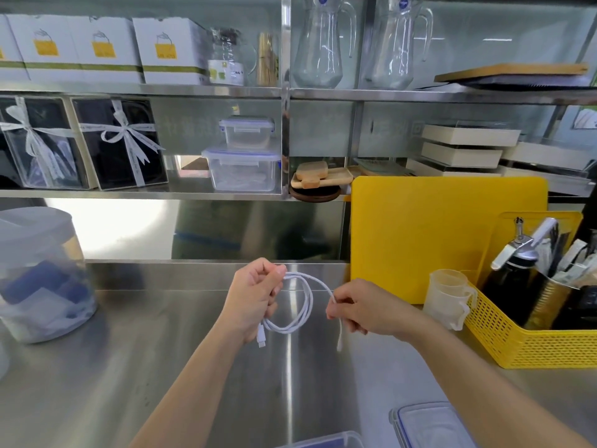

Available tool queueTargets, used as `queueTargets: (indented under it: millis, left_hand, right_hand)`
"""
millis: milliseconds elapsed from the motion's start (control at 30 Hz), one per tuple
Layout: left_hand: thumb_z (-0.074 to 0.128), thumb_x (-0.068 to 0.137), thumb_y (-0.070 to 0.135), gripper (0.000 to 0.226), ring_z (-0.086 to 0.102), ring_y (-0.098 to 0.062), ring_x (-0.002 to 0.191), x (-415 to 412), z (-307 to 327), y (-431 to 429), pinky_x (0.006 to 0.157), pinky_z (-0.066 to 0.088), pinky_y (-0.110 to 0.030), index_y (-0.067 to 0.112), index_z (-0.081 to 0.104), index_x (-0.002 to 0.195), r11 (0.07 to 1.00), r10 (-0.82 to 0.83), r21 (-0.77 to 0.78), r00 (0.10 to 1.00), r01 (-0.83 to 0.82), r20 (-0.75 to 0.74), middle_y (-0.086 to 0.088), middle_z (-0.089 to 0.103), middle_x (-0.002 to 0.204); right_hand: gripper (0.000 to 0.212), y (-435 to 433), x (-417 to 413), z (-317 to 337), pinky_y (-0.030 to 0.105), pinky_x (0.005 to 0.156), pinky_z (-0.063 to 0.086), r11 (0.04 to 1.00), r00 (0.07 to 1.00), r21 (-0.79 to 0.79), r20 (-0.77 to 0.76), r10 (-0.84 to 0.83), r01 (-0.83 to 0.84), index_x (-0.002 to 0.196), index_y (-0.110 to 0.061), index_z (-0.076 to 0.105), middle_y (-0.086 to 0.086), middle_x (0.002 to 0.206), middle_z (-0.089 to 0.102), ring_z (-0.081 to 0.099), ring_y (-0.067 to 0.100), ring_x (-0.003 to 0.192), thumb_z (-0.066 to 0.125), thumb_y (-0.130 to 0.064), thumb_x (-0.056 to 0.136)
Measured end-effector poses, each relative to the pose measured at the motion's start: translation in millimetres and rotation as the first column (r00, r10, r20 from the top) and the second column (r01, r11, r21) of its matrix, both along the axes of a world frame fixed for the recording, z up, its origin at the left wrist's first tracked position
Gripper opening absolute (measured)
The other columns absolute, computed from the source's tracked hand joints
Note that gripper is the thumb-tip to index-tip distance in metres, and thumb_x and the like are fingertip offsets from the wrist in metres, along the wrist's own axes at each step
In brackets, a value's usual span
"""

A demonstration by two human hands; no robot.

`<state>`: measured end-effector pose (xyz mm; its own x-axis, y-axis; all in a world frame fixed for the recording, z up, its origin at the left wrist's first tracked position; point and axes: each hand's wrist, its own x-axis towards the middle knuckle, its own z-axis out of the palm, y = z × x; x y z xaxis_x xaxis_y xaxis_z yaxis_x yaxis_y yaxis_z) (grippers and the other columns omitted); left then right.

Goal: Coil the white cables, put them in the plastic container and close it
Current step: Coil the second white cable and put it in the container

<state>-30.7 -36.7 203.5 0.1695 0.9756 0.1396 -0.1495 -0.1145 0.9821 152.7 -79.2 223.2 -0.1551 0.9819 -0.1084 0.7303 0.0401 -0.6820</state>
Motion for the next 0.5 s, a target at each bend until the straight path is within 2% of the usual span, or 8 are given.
queueTargets:
  millis: [67,133,233,300,400,500]
  left_hand:
    - [0.053,0.092,0.009,0.027,0.021,-0.006,0.036,-1,-3,3,0.034,0.021,-0.015,0.008,0.047,0.066,1.000,0.018,-0.009,0.999,-0.018,0.029,0.006,0.040,0.044]
    - [0.054,0.091,0.009,0.026,0.019,-0.005,0.035,-2,-5,3,0.034,0.020,-0.014,0.007,0.047,0.067,0.999,0.023,-0.031,0.998,-0.022,0.058,0.006,0.039,0.044]
    - [0.054,0.091,0.010,0.029,0.019,-0.004,0.034,4,-9,-1,0.034,0.020,-0.013,0.009,0.046,0.063,0.999,0.003,-0.052,0.997,0.000,0.073,0.006,0.038,0.043]
    - [0.053,0.092,0.010,0.030,0.020,-0.004,0.034,8,-10,-4,0.034,0.020,-0.013,0.009,0.045,0.063,0.997,-0.021,-0.068,0.994,0.028,0.110,0.005,0.038,0.044]
    - [0.051,0.092,0.009,0.034,0.021,-0.004,0.035,8,-9,-6,0.032,0.021,-0.013,0.011,0.045,0.059,0.992,-0.036,-0.108,0.977,0.060,0.209,0.004,0.036,0.045]
    - [0.048,0.093,0.010,0.038,0.022,-0.004,0.034,6,-10,-7,0.031,0.022,-0.012,0.012,0.043,0.056,0.988,-0.029,-0.141,0.960,0.070,0.277,0.004,0.036,0.045]
  right_hand:
    - [0.017,-1,-1,4,0.023,0.053,0.050,0.999,0.950,0.016,-0.312,-0.030,0.037,0.080,-0.001,0.062,0.007,0.059,0.064,0.059,0.019,0.053,0.055,-0.012,0.090]
    - [0.013,-3,-3,10,0.023,0.051,0.054,0.995,0.802,0.056,-0.596,-0.029,0.078,0.076,-0.001,0.062,0.011,0.058,0.065,0.062,0.020,0.050,0.057,-0.004,0.088]
    - [0.012,-3,-10,17,0.019,0.052,0.055,0.988,0.633,0.081,-0.774,-0.019,0.129,0.076,-0.001,0.064,0.010,0.058,0.066,0.064,0.017,0.050,0.057,-0.001,0.086]
    - [0.010,-1,-15,17,0.020,0.055,0.057,0.983,0.603,0.090,-0.797,-0.023,0.157,0.079,-0.002,0.065,0.009,0.059,0.067,0.066,0.017,0.053,0.058,-0.001,0.085]
    - [0.007,-1,-19,8,0.023,0.055,0.056,0.961,0.739,0.175,-0.673,-0.042,0.215,0.078,-0.004,0.065,0.009,0.060,0.066,0.064,0.019,0.053,0.060,-0.002,0.084]
    - [0.010,-2,-25,-10,0.022,0.055,0.048,0.940,0.870,0.245,-0.483,-0.096,0.240,0.074,-0.013,0.061,0.002,0.064,0.060,0.056,0.014,0.058,0.068,-0.010,0.080]
